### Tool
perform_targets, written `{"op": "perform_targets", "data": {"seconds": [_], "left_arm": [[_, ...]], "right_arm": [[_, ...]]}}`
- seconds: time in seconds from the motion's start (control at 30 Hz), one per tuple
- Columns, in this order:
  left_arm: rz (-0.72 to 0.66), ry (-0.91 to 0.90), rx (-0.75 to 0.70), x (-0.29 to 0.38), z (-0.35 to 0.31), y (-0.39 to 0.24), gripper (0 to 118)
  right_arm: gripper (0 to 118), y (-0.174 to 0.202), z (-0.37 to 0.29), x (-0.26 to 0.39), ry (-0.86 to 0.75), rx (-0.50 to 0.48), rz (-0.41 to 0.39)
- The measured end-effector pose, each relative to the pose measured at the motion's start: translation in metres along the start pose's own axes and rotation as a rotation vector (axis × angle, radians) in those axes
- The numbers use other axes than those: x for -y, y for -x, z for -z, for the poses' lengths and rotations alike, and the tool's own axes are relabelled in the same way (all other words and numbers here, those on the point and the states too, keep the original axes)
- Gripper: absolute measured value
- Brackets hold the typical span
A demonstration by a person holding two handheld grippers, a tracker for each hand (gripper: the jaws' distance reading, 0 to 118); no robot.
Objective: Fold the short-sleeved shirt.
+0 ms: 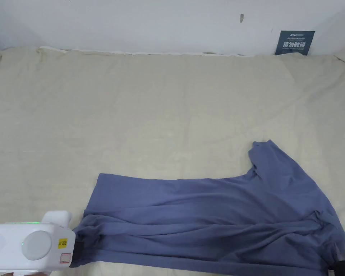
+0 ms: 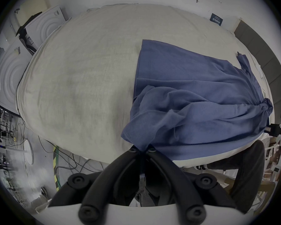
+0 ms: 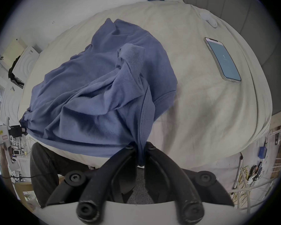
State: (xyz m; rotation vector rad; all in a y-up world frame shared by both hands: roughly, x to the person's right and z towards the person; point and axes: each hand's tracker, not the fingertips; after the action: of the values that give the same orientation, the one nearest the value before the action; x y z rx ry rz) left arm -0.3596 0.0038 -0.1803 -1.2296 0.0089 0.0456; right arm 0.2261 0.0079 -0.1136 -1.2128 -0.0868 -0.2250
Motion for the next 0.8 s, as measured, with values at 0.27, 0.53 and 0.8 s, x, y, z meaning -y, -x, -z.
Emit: {"op": "perform_targets", "data": {"seconds": [0.27, 0.53, 0.8], "left_arm": [[-0.008, -0.137, -0.028, -0.020, -0.048, 0.020, 113], [-0.019, -0.221, 0.030, -0.108, -0.047, -0.017, 0], [0.042, -0.108, -0.058, -0.187, 0.052, -0.027, 112]], "right_arm": [[103, -0.016, -0.062, 0.003, -0.153, 0.090, 0.065], [0, -0.003, -0.072, -0.048, -0.287, 0.043, 0.100], [0, 0.017, -0.035, -0.099, -0.233, 0.067, 0.012]]}}
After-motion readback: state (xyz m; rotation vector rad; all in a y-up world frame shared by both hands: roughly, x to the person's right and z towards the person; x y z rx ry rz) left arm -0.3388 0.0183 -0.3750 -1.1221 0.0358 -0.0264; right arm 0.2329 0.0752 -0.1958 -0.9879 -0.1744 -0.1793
